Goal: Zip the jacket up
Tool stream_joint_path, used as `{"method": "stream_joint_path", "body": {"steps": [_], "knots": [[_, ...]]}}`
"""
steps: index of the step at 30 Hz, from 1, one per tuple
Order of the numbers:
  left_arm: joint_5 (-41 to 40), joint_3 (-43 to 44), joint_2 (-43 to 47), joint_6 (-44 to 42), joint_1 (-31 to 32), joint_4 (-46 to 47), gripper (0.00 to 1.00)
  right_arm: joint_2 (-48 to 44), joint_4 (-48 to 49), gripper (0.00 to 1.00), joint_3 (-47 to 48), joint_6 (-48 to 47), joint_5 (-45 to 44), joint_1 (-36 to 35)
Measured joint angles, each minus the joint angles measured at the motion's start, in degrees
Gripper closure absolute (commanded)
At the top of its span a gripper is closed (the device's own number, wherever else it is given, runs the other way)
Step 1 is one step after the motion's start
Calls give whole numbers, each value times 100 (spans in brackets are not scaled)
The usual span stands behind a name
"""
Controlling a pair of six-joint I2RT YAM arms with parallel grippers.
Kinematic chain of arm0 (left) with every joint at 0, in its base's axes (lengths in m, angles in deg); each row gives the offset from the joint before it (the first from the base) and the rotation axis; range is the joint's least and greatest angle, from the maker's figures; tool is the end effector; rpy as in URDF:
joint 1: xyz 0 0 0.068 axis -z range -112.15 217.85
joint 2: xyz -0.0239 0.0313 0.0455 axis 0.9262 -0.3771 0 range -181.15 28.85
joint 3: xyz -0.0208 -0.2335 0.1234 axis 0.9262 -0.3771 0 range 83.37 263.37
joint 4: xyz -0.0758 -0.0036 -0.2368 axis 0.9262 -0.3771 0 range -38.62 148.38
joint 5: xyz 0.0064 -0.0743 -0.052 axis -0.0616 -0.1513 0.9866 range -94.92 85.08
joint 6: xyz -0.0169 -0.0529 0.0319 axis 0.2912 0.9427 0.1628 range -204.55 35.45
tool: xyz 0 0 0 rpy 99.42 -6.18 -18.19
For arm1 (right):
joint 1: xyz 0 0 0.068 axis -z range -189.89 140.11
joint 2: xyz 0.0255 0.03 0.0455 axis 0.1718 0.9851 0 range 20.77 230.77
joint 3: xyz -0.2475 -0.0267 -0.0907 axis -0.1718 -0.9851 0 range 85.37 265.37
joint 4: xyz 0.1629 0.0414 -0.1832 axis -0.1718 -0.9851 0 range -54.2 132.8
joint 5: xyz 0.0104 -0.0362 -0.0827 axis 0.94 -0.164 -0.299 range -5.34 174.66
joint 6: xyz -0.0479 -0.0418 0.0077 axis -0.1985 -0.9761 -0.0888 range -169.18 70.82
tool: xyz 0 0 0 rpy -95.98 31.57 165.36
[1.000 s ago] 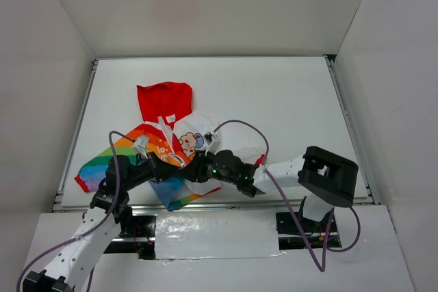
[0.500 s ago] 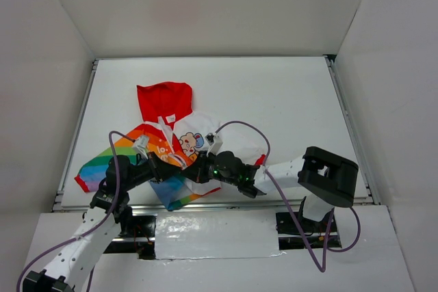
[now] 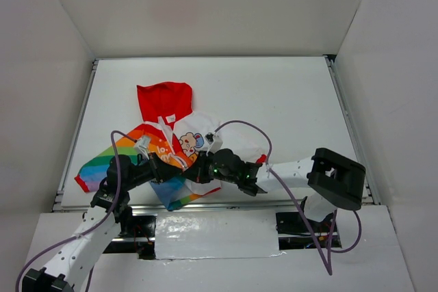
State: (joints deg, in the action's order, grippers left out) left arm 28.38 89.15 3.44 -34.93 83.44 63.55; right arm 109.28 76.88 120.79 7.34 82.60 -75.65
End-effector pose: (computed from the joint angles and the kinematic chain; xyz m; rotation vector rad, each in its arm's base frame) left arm 0.1262 -0.0635 0.1732 -0.1378 1.9876 -1.2994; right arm 0.1318 0.2883 0.1801 -0.1468 2.1636 1.3355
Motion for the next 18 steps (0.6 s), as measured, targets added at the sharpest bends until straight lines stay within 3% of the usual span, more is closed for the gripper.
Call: {"method": "stream_joint_path", "body": {"steps": [7, 18], "knots": [[85, -26, 24, 2, 9, 138, 100, -105, -713, 100, 444, 332, 778, 205], [170, -44, 431, -46, 11, 120, 100, 61, -420, 100, 511, 1169, 2653, 866]]}}
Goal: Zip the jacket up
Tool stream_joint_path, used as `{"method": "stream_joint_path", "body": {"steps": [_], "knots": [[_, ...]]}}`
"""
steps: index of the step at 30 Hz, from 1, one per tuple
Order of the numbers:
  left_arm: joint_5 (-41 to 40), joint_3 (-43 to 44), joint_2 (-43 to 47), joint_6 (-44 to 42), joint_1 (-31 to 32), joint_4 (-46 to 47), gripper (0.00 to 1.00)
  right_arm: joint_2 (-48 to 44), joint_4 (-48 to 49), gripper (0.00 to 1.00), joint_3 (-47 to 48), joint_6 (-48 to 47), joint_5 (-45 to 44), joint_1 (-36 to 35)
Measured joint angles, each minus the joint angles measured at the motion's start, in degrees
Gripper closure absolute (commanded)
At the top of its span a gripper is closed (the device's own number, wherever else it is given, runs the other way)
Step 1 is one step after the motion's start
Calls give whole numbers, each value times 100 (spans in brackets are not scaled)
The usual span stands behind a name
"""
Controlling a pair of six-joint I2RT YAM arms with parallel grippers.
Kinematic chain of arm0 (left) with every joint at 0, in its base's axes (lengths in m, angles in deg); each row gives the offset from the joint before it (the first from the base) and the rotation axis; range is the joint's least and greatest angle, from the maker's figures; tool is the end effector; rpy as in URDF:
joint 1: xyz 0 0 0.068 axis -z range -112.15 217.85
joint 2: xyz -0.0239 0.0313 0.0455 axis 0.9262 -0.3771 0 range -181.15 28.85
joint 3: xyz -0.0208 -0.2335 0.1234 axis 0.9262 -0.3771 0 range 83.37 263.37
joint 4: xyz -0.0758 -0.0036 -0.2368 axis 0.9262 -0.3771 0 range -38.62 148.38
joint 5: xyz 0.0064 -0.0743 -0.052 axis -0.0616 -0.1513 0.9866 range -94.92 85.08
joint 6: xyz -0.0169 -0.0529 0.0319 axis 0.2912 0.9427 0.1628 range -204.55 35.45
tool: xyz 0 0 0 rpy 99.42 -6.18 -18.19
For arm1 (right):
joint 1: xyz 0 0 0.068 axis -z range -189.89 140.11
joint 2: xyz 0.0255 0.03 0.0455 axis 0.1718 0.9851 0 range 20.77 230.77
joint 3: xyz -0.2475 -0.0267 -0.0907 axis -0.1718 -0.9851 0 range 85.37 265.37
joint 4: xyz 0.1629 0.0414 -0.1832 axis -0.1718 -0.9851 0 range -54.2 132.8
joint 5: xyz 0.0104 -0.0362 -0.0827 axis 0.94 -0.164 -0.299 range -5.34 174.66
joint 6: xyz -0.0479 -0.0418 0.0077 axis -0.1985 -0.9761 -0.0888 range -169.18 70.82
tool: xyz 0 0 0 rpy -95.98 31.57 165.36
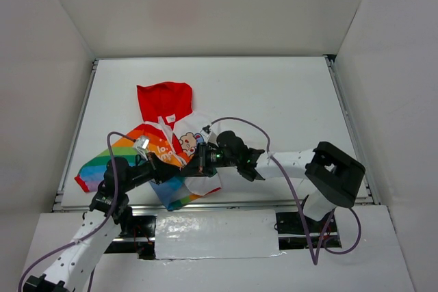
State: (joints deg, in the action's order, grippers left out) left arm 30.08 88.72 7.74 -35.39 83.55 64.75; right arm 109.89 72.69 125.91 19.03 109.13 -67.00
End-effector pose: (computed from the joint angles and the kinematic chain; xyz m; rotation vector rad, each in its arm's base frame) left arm 0.1206 -0.0634 0.1818 -0.0584 1.9057 -1.3280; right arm 0.1603 0.2857 0.1973 -0.1357 2.3598 1.7210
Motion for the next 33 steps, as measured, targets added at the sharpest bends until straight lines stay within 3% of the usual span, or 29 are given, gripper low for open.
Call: {"method": "stream_joint_path", "body": {"steps": [7, 14, 22, 33], "knots": [[9, -11, 142, -109, 15, -61, 100, 151, 94, 100, 31, 909, 682, 203], [44, -11, 186, -127, 22, -118, 100, 68, 15, 100, -125, 1871, 610, 201], [151, -101, 192, -120, 24, -4, 100, -122, -1180, 100, 223, 2293, 317, 203], [66, -162, 339, -162, 17, 175, 100, 662, -1453, 100, 1228, 2708, 754, 317]]}}
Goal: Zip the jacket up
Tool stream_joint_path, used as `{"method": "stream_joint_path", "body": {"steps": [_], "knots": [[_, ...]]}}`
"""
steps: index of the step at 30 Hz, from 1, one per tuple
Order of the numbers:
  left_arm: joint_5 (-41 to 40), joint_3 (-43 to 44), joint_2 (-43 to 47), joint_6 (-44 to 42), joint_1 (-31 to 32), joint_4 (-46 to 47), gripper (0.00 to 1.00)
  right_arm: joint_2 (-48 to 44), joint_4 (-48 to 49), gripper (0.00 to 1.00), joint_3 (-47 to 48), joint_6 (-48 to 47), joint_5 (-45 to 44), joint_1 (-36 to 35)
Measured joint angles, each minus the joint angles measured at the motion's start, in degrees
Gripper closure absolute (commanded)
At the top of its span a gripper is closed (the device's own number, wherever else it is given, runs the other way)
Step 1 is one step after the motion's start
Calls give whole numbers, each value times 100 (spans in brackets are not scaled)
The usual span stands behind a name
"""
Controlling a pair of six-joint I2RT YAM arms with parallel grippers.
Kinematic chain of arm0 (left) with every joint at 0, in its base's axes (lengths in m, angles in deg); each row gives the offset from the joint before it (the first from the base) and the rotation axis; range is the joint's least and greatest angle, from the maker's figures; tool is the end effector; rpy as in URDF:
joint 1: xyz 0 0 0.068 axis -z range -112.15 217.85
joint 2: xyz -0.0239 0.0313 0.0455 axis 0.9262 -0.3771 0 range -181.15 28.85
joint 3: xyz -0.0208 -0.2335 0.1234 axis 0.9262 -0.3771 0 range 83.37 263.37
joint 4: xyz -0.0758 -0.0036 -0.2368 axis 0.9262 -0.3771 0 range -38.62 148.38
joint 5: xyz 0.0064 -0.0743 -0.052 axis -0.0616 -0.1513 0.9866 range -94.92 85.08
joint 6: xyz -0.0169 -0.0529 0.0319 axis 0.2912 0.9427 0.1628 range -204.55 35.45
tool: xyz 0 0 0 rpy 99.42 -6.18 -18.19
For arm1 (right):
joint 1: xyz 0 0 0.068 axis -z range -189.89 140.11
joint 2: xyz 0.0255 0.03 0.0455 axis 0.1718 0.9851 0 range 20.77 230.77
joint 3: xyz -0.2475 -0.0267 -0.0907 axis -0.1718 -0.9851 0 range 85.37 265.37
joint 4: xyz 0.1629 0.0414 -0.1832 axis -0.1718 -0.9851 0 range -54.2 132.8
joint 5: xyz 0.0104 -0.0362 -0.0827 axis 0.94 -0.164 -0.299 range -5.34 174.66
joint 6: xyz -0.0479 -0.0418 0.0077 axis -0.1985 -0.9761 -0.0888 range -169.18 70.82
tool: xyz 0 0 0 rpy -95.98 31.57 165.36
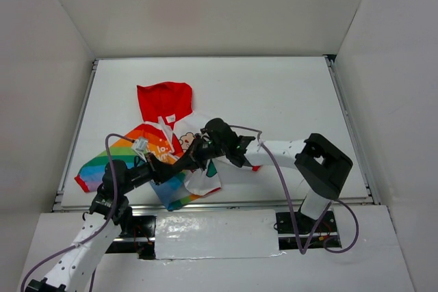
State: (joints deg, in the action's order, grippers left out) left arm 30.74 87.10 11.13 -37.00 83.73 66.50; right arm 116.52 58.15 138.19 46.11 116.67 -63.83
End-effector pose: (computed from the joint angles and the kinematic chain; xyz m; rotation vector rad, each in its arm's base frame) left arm 0.1160 -0.0631 0.1819 0.0113 1.8419 -1.3232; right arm 0.1899 0.3054 0.2007 -0.4642 -2.4295 -1.6091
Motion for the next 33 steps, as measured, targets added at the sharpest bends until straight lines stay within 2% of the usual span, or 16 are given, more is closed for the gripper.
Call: {"method": "stream_joint_path", "body": {"steps": [6, 13, 22, 27, 33], "knots": [[-107, 0, 22, -118, -4, -107, 100, 160, 76, 100, 37, 439, 225, 142], [149, -4, 74, -111, 13, -33, 100, 197, 81, 100, 109, 636, -101, 514], [306, -4, 109, -114, 61, 9, 100, 798, -9, 100, 1086, 485, -389, 1051], [297, -4, 4, -133, 83, 9, 100, 1694, -42, 100, 2400, 109, -221, 1517], [142, -4, -151, -260, 98, 11, 100, 3128, -586, 100, 5106, -931, 245, 2149]]}}
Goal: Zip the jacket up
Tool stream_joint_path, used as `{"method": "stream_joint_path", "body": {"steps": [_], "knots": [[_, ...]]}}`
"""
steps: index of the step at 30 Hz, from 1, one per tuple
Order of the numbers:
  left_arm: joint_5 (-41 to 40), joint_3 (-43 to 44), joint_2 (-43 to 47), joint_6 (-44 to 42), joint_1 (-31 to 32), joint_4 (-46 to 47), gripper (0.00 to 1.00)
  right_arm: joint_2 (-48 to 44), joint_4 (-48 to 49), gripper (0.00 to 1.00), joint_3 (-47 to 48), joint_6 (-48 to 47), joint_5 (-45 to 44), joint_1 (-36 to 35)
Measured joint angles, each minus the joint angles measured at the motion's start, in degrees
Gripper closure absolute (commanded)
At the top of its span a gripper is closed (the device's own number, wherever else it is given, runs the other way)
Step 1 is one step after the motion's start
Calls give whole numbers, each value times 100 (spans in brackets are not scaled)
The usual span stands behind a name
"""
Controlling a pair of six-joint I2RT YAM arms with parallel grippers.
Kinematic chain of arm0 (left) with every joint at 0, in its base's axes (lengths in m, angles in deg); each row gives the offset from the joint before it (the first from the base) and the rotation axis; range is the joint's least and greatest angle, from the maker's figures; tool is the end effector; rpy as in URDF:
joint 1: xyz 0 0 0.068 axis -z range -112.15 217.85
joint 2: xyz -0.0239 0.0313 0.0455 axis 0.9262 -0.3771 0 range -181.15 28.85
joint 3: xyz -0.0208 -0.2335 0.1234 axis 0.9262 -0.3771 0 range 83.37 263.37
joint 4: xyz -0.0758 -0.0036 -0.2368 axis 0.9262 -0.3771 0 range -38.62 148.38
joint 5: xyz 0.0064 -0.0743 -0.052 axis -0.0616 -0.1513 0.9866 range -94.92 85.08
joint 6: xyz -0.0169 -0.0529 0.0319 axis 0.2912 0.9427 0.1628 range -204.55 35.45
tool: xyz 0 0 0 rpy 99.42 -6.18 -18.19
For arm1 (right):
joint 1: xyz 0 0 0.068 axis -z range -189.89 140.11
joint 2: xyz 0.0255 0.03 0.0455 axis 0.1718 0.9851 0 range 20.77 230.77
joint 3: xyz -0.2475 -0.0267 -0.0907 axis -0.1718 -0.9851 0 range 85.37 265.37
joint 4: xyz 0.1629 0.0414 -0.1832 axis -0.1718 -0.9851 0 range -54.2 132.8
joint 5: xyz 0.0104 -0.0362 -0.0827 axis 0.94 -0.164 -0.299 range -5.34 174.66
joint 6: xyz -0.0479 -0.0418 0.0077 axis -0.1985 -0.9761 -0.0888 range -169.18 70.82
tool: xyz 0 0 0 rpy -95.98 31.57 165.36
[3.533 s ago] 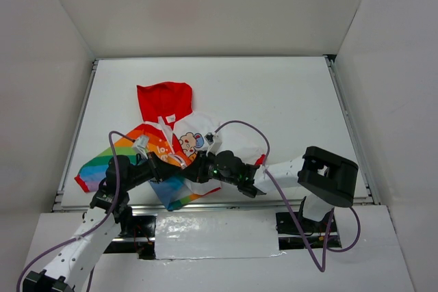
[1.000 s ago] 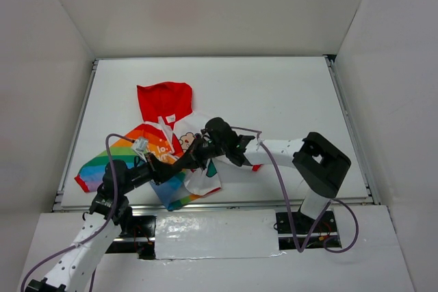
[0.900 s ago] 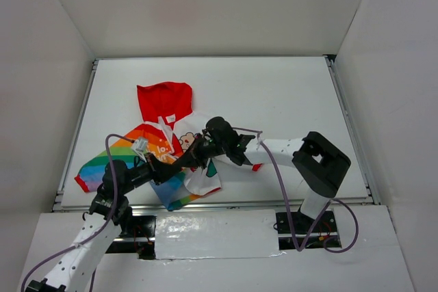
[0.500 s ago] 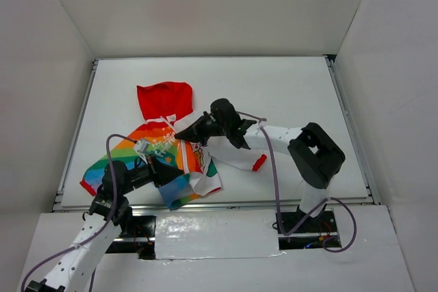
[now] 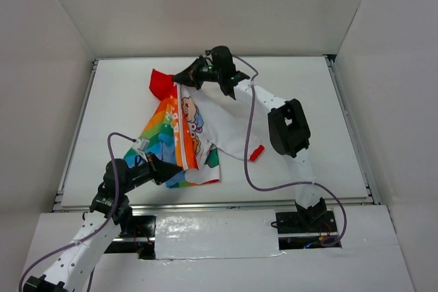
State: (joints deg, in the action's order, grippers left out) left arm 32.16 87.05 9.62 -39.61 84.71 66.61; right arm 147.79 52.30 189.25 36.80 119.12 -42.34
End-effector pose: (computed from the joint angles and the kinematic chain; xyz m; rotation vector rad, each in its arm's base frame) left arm 0.1157 -0.0663 0.1790 0.0781 1.8631 -1.3227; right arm 0.4254 0.3037 0.2549 0.5156 2.2226 1.8494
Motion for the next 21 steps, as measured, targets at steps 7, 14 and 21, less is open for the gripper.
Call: {"method": "stream_joint_path", "body": {"steps": [7, 14, 21], "knots": [[-758, 238, -389, -149, -15, 295, 100, 597, -1182, 100, 2050, -1517, 627, 168], [-1217, 525, -1276, -142, 22, 588, 100, 400, -1703, 100, 2415, -2529, 658, 328], [-1821, 1073, -2151, -184, 98, 627, 99, 348, -1834, 100, 2533, -2957, 656, 605]]}}
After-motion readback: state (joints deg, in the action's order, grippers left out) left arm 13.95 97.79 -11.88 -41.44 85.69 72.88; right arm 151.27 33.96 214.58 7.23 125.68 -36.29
